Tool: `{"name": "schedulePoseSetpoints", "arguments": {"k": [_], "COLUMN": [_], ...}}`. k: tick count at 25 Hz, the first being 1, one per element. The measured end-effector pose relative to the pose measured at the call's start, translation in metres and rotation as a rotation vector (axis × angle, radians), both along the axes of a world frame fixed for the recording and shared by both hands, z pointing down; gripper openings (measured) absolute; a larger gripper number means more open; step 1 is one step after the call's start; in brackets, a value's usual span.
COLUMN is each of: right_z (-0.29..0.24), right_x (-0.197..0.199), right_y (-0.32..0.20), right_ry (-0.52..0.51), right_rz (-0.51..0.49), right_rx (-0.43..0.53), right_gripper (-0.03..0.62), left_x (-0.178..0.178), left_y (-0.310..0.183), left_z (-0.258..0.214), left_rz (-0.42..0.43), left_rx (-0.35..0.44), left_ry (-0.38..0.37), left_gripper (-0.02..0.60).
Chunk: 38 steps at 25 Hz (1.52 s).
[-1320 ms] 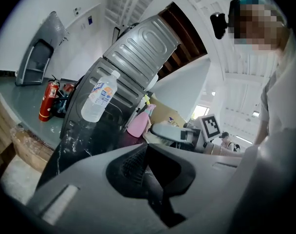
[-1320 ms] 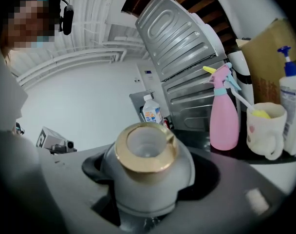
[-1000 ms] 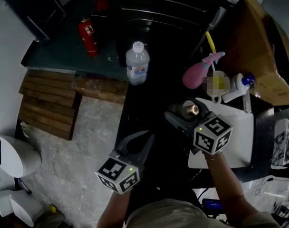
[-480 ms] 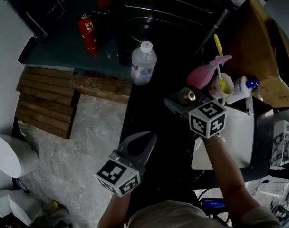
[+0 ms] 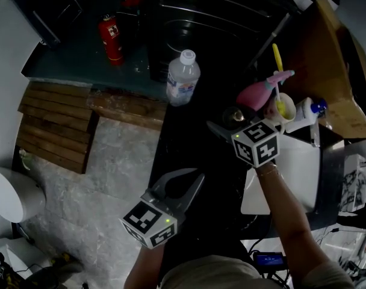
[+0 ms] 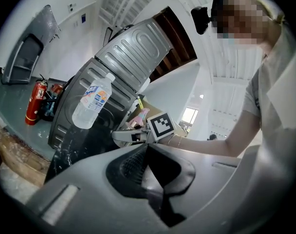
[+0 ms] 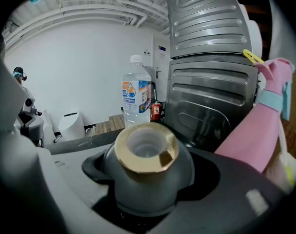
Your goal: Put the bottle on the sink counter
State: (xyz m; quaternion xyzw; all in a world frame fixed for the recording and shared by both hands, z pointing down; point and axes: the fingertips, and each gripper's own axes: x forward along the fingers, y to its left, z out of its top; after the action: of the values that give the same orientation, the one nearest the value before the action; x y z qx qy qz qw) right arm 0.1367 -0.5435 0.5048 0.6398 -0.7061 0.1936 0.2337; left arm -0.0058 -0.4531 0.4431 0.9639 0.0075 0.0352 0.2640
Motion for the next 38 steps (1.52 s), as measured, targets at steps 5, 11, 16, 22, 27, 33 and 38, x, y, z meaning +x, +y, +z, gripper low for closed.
{"name": "schedulePoseSetpoints", "arguments": {"k": [5, 11, 16, 22, 27, 33, 38], "right_z": [0.009, 0.016, 0.015, 0.016, 0.017, 0.004, -0.016], "right_x": [0.007, 0.011, 0.014, 0.016, 0.014, 0.016, 0.015], "right_y": [0.0, -0.003, -0.009, -0.011, -0.009, 0.01, 0.041], "right_ry": [0.006, -0.009, -0.004, -0.015, -0.021, -0.028, -0.093], "right_rz": [0.007, 0.014, 0.028, 0.04, 0.017, 0.013, 0.061], "right_rx": [-0.025, -0.047, -0.043, -0.056, -0.06, -0.046, 0.034], "right_gripper": [0.342, 0.342, 0.342, 0.342, 0.342, 0.344, 0.344], "left_x": [0.0, -0.001, -0.001, -0.002, 0.002, 0.004, 0.008], "left_y": [-0.004, -0.005, 0.001, 0.008, 0.016, 0.016, 0.021], "left_z": [0.001, 0.0, 0.002, 0.005, 0.002, -0.002, -0.008], "left_rz": [-0.005, -0.009, 0.013, 0.025, 0.047, 0.029, -0.009], "left_rx": [0.02, 0.028, 0.02, -0.008, 0.008, 0.027, 0.032], "left_ry": [-0.009, -0.012, -0.018, -0.029, -0.043, -0.045, -0.047], "left_gripper": [0.006, 0.006, 0.006, 0.006, 0.006, 0.006, 0.006]}}
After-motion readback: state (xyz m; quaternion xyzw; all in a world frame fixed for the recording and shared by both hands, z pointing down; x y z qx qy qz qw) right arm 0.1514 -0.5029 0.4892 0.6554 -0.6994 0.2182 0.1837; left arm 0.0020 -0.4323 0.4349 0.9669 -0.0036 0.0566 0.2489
